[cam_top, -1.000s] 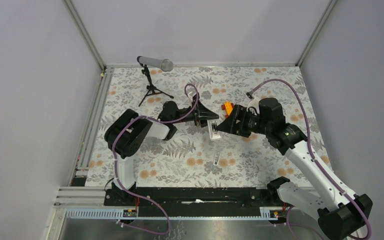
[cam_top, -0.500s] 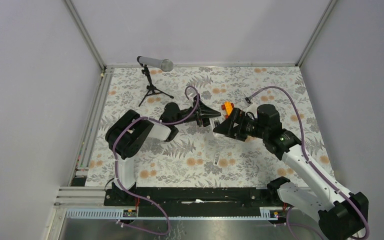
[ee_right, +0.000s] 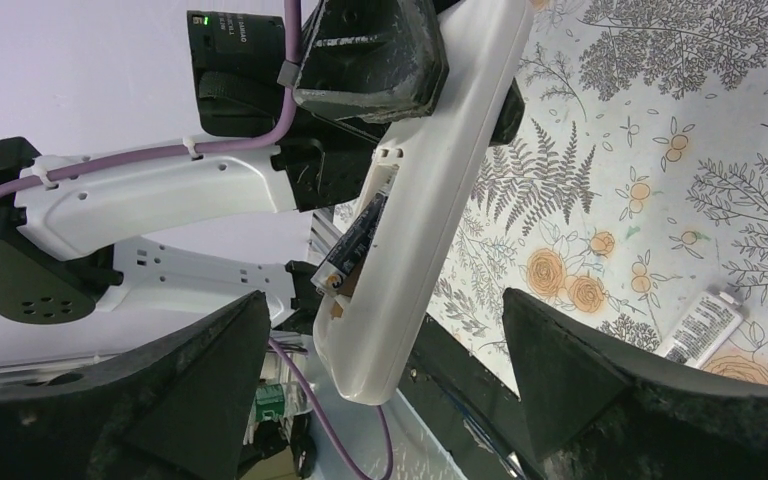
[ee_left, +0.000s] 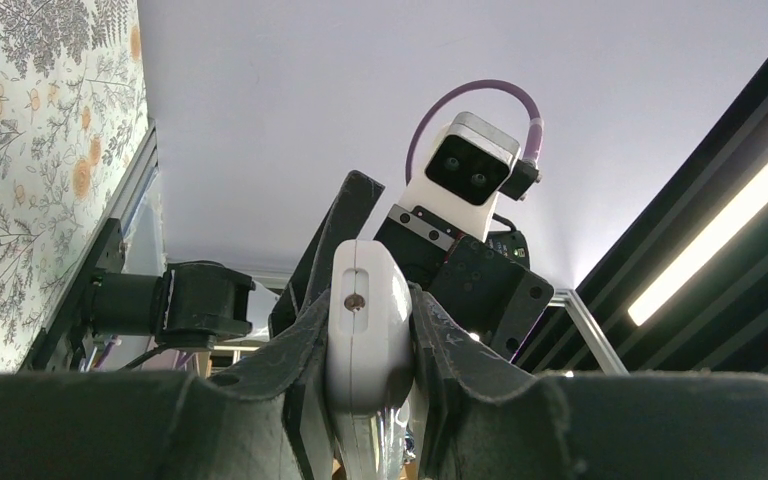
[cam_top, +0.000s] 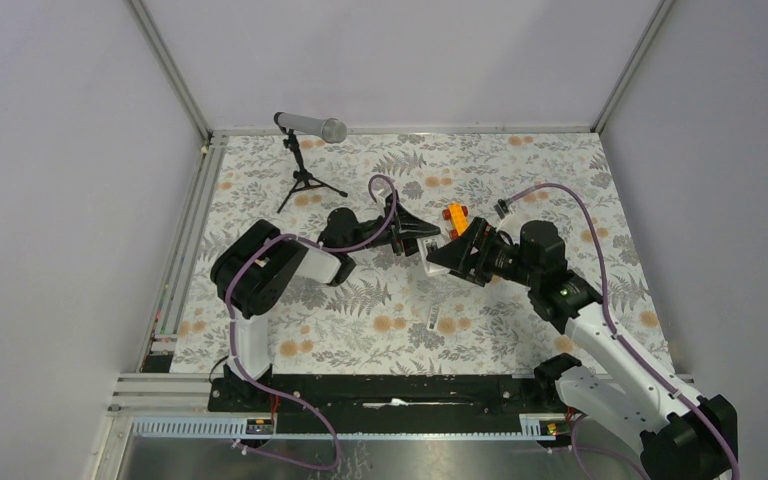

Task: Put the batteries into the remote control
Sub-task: Load the battery into the remote control.

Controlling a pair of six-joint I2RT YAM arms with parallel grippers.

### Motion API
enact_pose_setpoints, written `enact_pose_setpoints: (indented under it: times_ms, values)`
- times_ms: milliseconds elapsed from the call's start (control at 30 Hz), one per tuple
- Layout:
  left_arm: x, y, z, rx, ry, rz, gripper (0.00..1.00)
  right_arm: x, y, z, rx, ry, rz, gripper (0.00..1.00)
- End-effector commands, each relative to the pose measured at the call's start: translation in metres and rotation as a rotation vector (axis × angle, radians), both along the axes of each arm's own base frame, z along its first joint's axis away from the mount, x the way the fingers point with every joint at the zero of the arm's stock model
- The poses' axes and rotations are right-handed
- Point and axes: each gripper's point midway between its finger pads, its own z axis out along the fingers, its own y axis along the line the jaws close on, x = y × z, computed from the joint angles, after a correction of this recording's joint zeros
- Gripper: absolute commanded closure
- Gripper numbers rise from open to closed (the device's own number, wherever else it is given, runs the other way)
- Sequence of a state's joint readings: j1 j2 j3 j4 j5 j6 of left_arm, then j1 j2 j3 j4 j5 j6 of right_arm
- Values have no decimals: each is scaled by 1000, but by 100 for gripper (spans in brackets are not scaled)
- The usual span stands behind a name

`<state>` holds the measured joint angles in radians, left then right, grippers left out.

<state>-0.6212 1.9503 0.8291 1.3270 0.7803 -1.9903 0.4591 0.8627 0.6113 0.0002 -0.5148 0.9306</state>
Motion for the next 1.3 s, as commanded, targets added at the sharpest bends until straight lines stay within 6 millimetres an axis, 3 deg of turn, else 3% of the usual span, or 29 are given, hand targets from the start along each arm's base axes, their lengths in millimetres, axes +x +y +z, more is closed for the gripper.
enact_pose_setpoints:
  times_ms: [0,433,767,1167,1267]
  values:
    - [-9,8,38,-92,-123,18,100,5,4,12,58,-25,-18,9]
    - [-10,9,45,-101,-136,17,100,10,5,-7,42,41,-39,22]
    - [-21,8,55,-110,-191,-9,100,12,6,-30,32,163,-66,22]
    - [-27,11,73,-136,-283,-9,100,5,11,-39,96,254,-47,27]
    - [-27,11,71,-130,-295,-9,100,6,14,-34,111,221,-28,23]
